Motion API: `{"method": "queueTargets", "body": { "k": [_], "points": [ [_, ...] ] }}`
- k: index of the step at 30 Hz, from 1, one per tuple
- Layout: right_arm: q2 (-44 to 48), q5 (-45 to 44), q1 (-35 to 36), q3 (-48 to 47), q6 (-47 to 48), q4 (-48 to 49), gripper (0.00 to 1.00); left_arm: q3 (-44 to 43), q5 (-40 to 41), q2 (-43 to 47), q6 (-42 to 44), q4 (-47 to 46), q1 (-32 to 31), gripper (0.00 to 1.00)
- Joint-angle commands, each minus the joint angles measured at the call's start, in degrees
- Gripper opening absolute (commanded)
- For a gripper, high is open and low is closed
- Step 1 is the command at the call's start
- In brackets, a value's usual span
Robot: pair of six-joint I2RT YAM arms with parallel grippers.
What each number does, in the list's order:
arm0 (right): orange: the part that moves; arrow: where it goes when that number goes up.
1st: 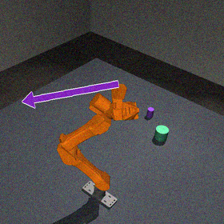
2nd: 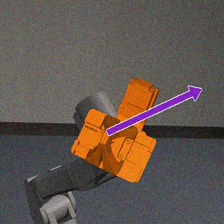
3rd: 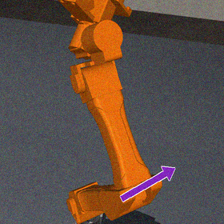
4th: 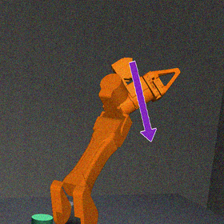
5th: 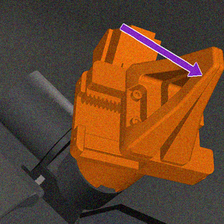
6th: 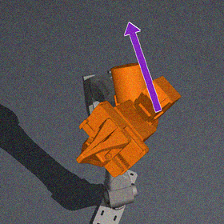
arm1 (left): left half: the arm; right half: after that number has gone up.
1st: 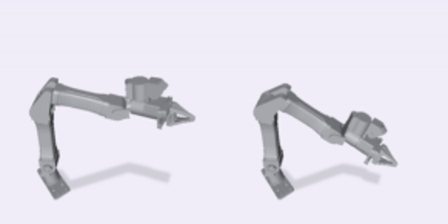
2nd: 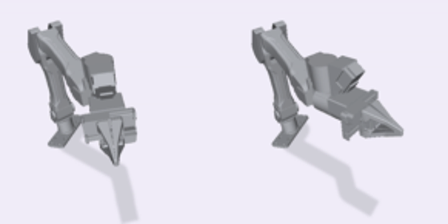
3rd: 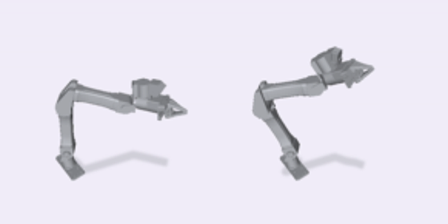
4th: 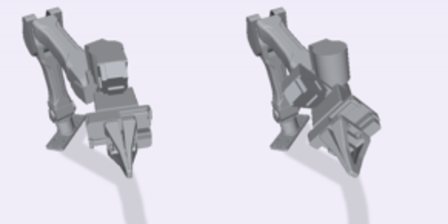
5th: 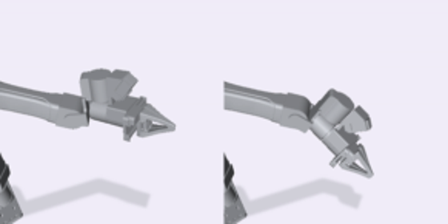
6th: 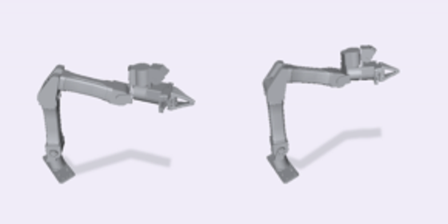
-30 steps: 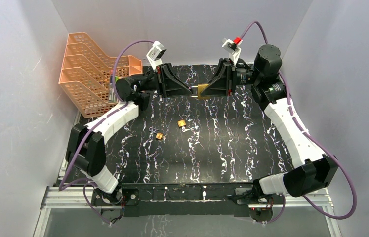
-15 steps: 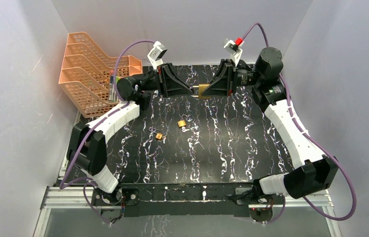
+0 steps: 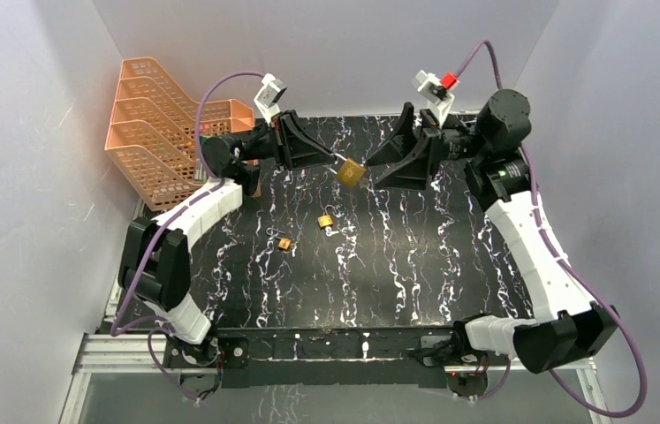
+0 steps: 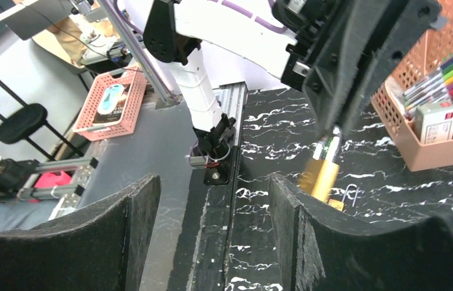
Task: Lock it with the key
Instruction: Lock the lock.
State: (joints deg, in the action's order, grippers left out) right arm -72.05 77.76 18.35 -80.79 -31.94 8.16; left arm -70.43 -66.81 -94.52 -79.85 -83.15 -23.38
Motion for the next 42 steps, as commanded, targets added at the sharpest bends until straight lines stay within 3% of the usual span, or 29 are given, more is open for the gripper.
{"method": "queueTargets", "body": {
  "k": [1,9,16,27,42],
  "points": [
    [3.1,0.5,-0.8,-2.5,2.9,-0.3,0.75,0.5,1.9,1.0,0.6,-8.8,1.3,0.00],
    [4.0,-12.0,-0.9,-1.6,10.5,-13.6,0.75,1.2,2.7,2.0,1.2,-8.4,2.2,0.00],
    [6.6,-20.4,-0.9,4.0,10.6,-14.2,0.64,1.3,4.1,2.9,3.6,-6.2,2.4,0.00],
    [6.5,-21.4,-0.9,4.7,13.3,-17.9,0.53,1.6,6.3,3.1,6.1,-3.8,2.4,0.00],
    [5.0,-19.7,0.5,7.0,13.3,-17.3,0.49,1.8,6.9,3.5,5.9,-3.7,2.5,0.00]
  ]
}}
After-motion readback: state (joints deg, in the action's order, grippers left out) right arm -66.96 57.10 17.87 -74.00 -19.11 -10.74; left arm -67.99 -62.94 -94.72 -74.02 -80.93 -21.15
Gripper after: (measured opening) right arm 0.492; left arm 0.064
